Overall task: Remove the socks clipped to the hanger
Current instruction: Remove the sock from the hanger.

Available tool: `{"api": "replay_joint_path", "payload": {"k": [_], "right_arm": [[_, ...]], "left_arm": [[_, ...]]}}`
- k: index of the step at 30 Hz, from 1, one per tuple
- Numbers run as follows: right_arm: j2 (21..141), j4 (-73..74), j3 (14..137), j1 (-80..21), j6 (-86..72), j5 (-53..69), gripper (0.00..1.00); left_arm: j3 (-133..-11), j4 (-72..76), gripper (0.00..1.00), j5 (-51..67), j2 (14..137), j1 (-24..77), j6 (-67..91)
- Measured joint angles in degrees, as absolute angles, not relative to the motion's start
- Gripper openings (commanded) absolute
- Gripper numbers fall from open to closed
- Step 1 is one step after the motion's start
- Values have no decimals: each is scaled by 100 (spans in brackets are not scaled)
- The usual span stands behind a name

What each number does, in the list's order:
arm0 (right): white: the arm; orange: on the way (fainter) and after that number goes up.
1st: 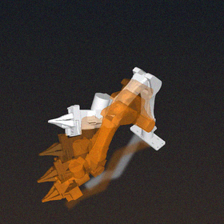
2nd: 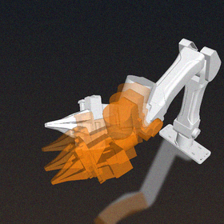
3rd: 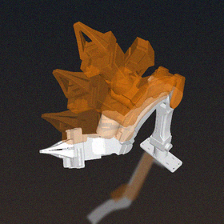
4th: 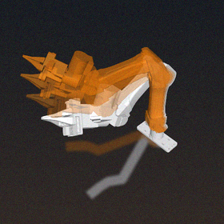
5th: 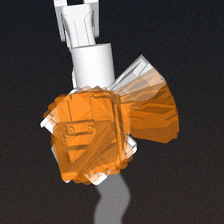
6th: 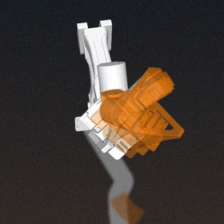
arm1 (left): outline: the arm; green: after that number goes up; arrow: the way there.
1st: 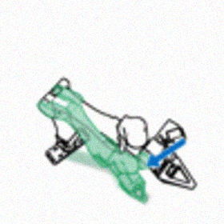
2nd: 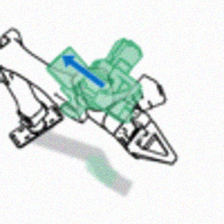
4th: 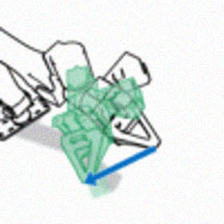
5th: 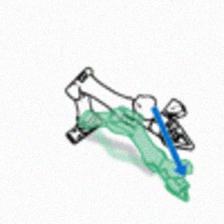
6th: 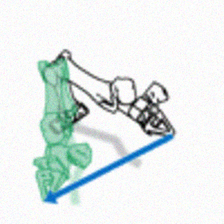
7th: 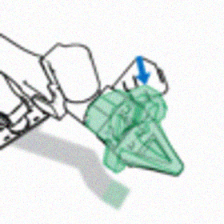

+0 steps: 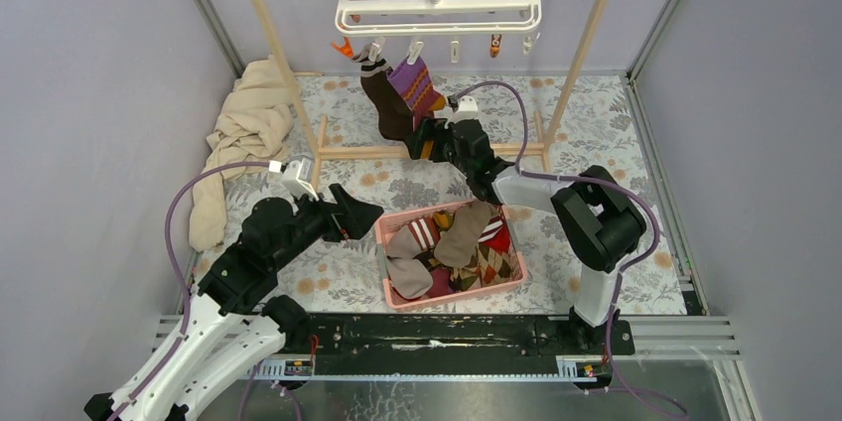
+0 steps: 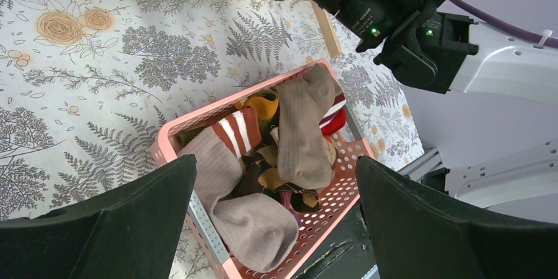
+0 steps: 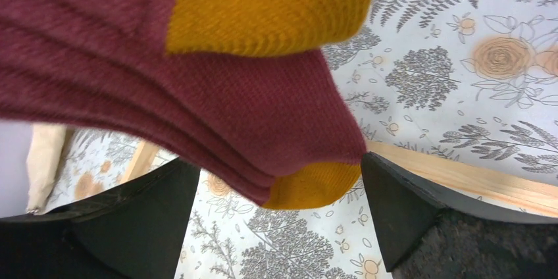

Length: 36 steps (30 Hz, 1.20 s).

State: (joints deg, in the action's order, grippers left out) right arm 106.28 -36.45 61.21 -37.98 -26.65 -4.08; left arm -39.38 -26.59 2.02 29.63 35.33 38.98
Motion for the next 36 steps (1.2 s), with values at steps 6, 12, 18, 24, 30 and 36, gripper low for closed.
{"api": "replay_joint_path", "payload": {"k": [6,12,18,24,30,36], "right_arm": [[10820,-3260,6407,-3804,-2663,-720,98],[11006,-3041,6576,-3809,-2663,-943,89],[11155,-3020,6582,-3811,-2657,-1111,83],[11159,-3312,6560,-3813,-2504,-1356,82],[11148,-3719,6427,-3815,-2220,-1581,62],[10989,-4156,6080,-3815,-1949,-1601,19]], "left_arm": [[-3938,-2659,99,213,2976,3533,3896],[-3938,-2659,99,213,3044,3533,3896],[-3938,-2659,99,215,3070,3533,3896],[-3938,-2659,99,215,3083,3533,3894],[-3938,-2661,99,215,3162,3533,3889],[-3938,-2659,99,215,3286,3533,3859]]}}
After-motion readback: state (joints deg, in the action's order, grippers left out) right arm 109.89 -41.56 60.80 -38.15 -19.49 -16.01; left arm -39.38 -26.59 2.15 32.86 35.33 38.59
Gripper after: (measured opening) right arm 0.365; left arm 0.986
